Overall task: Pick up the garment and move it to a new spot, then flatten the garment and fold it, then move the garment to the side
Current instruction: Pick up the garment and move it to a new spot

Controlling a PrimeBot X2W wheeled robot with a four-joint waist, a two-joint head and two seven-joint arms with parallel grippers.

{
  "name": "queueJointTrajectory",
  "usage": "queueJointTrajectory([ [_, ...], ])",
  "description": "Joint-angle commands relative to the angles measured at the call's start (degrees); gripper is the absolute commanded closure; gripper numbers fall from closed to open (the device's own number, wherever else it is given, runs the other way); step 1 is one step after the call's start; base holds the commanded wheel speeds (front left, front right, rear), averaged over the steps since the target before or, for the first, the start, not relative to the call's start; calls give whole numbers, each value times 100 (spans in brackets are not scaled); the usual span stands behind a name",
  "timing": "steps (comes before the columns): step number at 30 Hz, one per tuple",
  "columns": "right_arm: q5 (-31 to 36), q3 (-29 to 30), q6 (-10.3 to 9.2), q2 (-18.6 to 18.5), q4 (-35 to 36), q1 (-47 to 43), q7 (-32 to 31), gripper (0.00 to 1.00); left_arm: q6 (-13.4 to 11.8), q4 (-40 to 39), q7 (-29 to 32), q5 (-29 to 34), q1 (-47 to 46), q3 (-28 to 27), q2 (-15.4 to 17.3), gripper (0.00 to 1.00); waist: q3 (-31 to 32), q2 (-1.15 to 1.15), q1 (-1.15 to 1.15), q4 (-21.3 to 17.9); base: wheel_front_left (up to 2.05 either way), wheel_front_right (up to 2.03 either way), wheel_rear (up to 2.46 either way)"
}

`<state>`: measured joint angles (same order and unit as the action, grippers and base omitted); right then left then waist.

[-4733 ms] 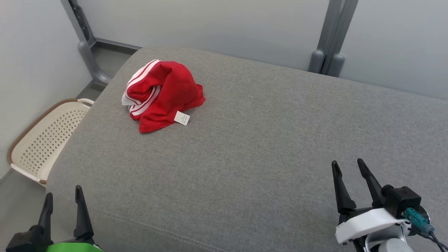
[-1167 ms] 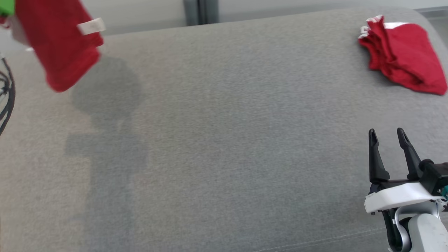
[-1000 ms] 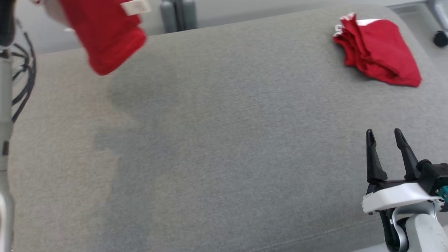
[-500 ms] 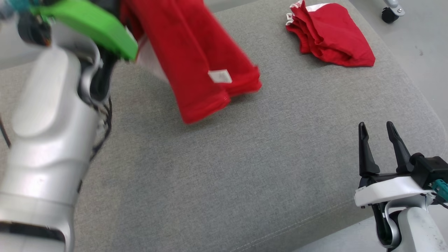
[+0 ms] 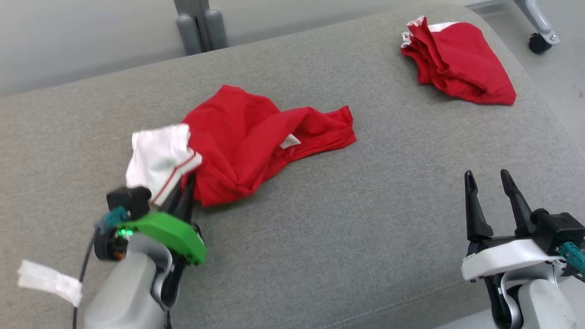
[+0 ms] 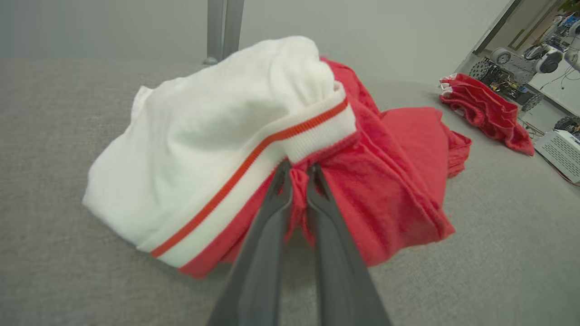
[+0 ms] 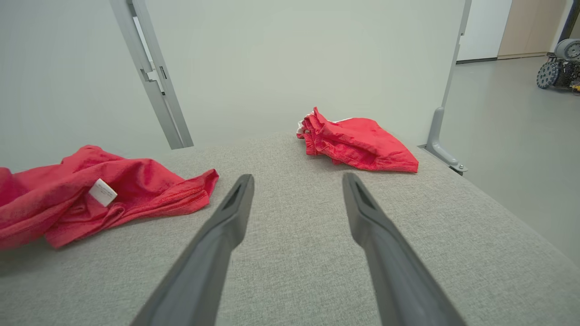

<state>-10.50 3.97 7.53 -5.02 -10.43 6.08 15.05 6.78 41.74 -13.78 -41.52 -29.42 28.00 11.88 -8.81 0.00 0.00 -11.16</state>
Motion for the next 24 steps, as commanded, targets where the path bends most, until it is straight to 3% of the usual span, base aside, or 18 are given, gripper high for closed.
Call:
queueJointTrajectory([
  [1,-32,-14,-10,-26,-38,-113,16,0,-36,-9,-59,101,195,34,-33,89,129,0,0,141,0,0,0],
  [2,-43,-22,-10,-36,-49,-125,16,0,-48,-28,-85,157,261,62,-41,54,169,0,0,174,0,0,0],
  [3,-47,-32,-10,-46,-68,-138,16,0,-66,-82,-113,200,326,71,-57,0,216,0,0,209,0,0,0],
  [10,-49,-47,-10,-74,-87,-297,16,0,-190,-876,-142,571,703,-310,-113,0,608,0,0,516,0,0,0],
  [24,-65,-199,-10,-25,16,-497,17,0,-418,-2515,-140,1464,1997,-1516,145,0,1024,0,0,1357,0,0,0],
])
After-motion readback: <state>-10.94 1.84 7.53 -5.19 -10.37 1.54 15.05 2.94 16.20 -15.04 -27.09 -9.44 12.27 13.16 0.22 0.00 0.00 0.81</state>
